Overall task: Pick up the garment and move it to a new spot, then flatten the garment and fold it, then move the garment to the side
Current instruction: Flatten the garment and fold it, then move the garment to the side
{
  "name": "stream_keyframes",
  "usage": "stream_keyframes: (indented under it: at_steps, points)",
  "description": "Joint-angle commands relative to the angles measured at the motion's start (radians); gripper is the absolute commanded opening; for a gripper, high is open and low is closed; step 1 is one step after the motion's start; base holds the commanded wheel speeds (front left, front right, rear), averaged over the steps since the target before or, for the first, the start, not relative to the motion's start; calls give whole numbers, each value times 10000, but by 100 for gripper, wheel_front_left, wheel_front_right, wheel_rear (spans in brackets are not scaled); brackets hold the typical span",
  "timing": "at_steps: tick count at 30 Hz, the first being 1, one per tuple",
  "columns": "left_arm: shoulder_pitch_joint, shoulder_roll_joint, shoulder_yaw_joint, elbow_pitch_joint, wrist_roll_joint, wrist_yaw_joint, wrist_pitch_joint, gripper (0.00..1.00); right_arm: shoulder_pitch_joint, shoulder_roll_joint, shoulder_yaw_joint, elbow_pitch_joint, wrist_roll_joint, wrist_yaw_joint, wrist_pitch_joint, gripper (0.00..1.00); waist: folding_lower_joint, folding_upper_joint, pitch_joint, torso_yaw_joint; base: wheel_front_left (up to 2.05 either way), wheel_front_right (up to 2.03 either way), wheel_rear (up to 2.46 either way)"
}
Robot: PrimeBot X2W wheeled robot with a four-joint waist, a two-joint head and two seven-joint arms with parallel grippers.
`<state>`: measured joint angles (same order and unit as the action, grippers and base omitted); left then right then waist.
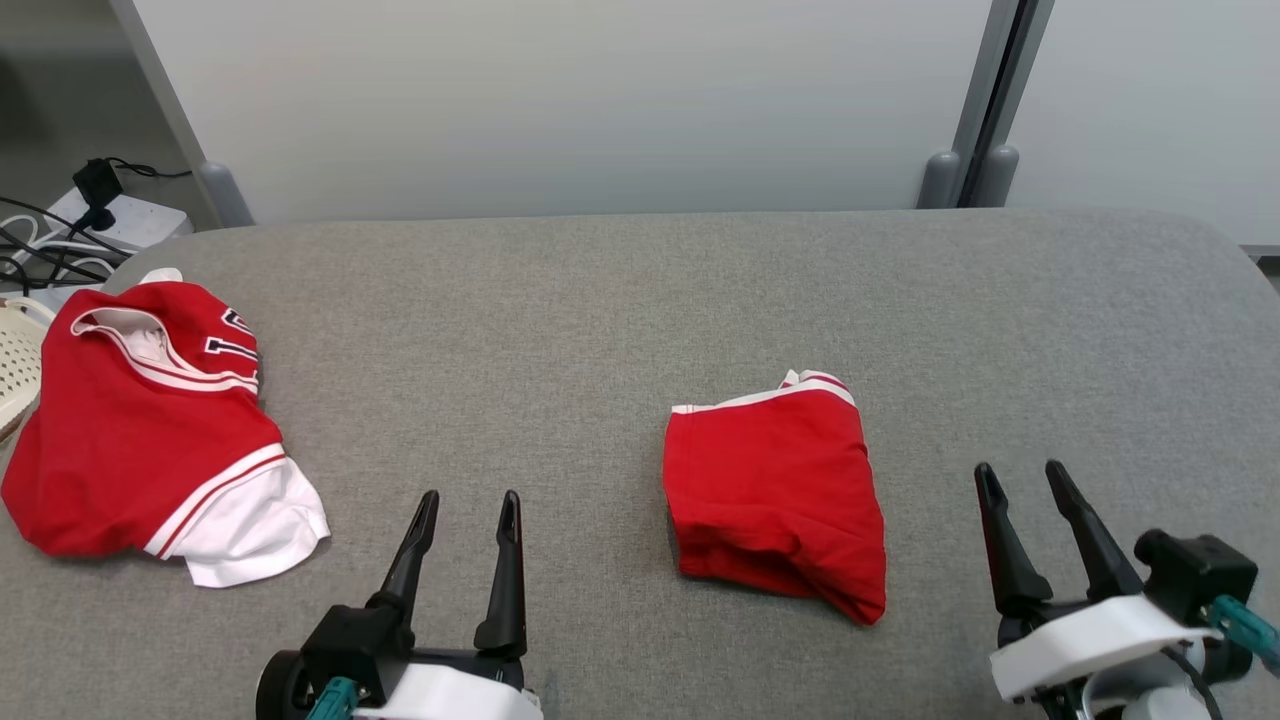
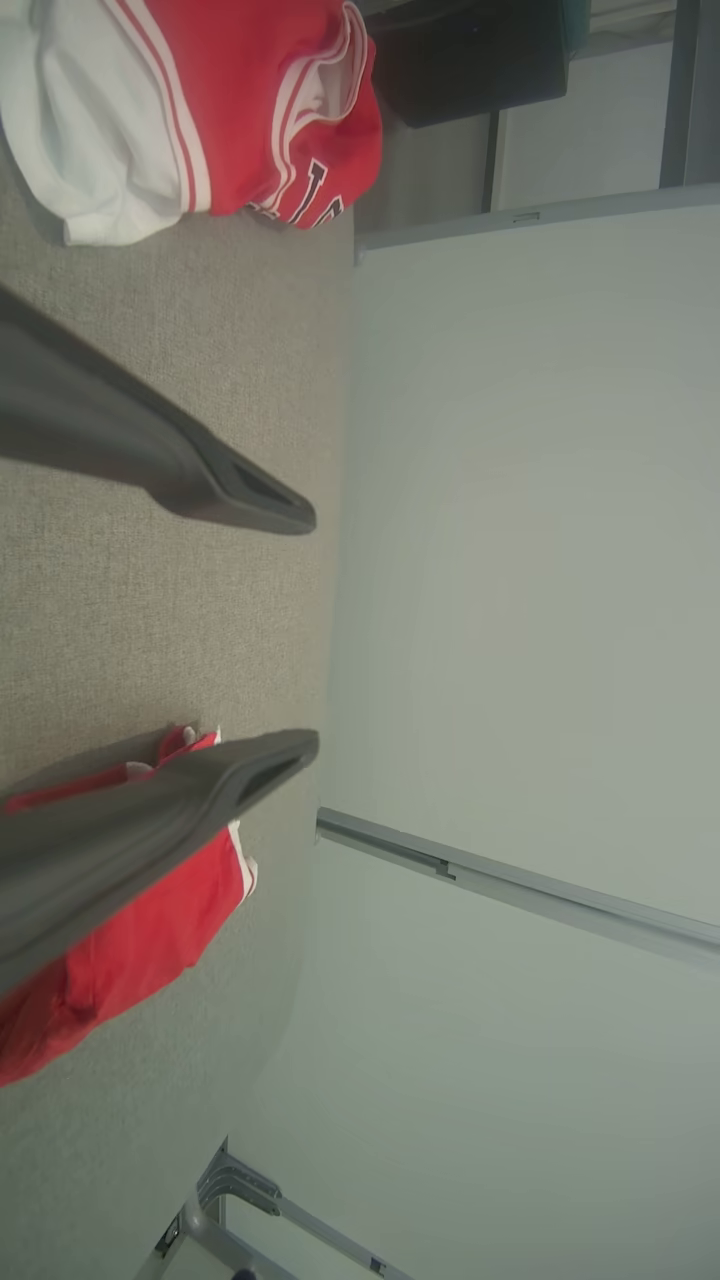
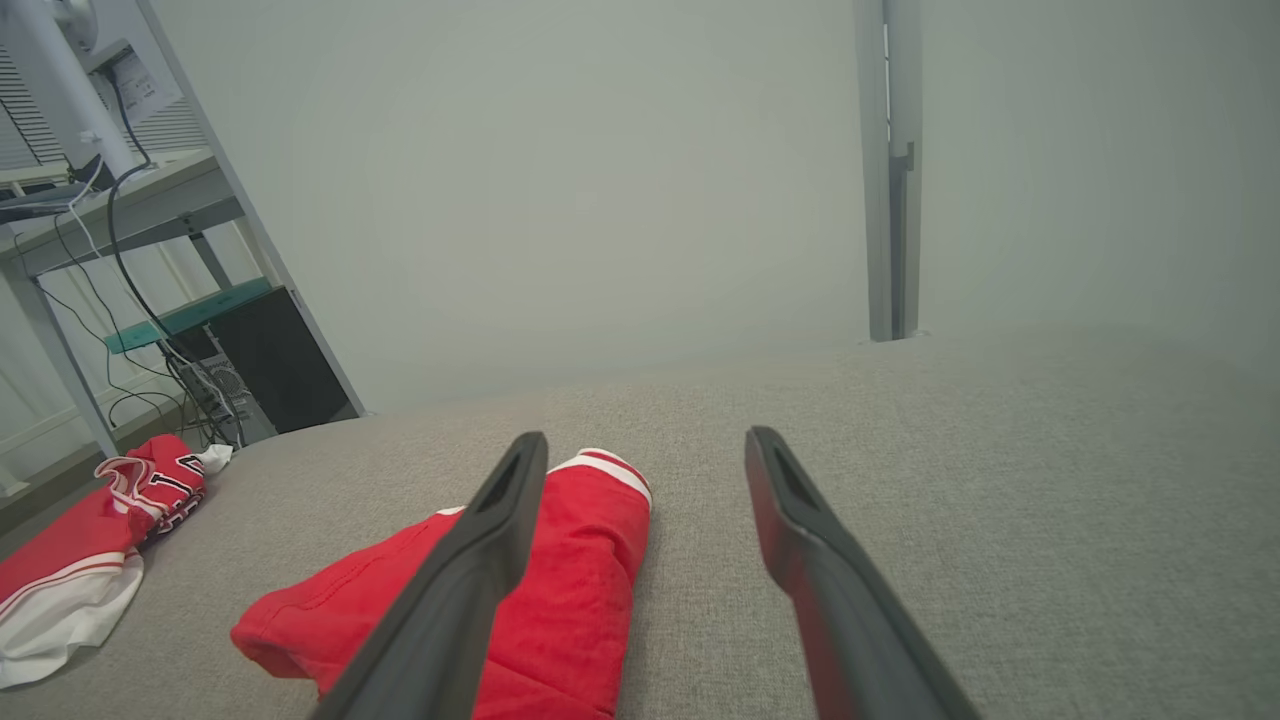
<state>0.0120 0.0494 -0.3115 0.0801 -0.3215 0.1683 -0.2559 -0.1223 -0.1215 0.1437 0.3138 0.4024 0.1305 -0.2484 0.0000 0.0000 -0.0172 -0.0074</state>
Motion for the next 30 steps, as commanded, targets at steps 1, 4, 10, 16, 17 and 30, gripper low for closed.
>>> stream_keyframes:
  at_steps: [1,4,10,16,17,30]
  points:
    - [-205,8,342,-161,-2,-4,-59,100,-18,-4,92,-345,7,2,-132,100,0,0,-56,26,0,0,0]
    - [-116,8,352,-71,-5,-29,-59,100,299,119,-65,-504,73,2,-132,100,0,0,-167,64,0,0,0]
    - [33,8,341,17,-22,8,-59,100,646,179,-152,-757,-344,2,-133,100,0,0,-338,100,0,0,0]
    - [120,8,350,91,50,-30,-59,100,856,207,-143,-848,-639,2,-133,100,0,0,-441,132,0,0,0]
    - [123,8,362,97,64,-41,-59,100,880,214,-144,-847,-647,2,-133,100,0,0,-451,134,0,0,0]
    - [101,8,422,124,111,-97,-59,100,922,230,-122,-781,-597,2,-133,100,0,0,-479,145,0,0,0]
